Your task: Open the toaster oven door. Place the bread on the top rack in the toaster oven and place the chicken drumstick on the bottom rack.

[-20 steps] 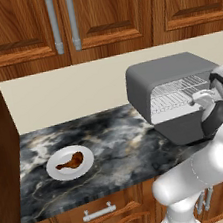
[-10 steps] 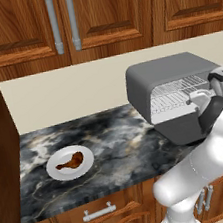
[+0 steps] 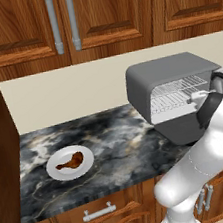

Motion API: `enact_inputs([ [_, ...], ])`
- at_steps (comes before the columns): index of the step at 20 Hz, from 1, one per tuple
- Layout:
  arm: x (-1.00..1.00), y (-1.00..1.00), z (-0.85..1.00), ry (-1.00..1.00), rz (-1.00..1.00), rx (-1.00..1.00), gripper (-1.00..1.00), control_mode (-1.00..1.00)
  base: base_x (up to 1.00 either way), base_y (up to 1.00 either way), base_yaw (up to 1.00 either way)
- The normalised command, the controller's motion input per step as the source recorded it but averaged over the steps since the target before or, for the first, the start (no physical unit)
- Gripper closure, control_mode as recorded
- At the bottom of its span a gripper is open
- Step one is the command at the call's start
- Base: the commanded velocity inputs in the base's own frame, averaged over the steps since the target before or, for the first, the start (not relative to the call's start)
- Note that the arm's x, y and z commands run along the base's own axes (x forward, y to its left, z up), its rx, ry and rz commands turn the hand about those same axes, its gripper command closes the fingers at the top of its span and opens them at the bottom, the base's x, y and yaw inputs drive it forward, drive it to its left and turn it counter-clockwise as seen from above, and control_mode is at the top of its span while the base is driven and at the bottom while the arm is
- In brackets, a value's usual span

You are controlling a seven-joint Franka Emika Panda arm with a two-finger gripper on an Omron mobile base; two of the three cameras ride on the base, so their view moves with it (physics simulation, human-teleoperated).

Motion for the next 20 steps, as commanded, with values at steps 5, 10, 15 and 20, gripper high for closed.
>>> enact_inputs([
  [5,0.07,0.0,-0.04,-0.08,0.0,0.0,-1.0,-1.0,0.0,0.0,0.0],
  [10,0.12,0.0,-0.06,0.0,0.0,0.0,-1.0,-1.0,0.0,0.0,0.0],
  [15,0.17,-0.01,-0.05,0.0,0.0,0.0,-1.0,-1.0,0.0,0.0,0.0],
  [20,0.15,0.0,-0.21,0.01,0.0,0.0,-1.0,-1.0,0.0,0.0,0.0],
])
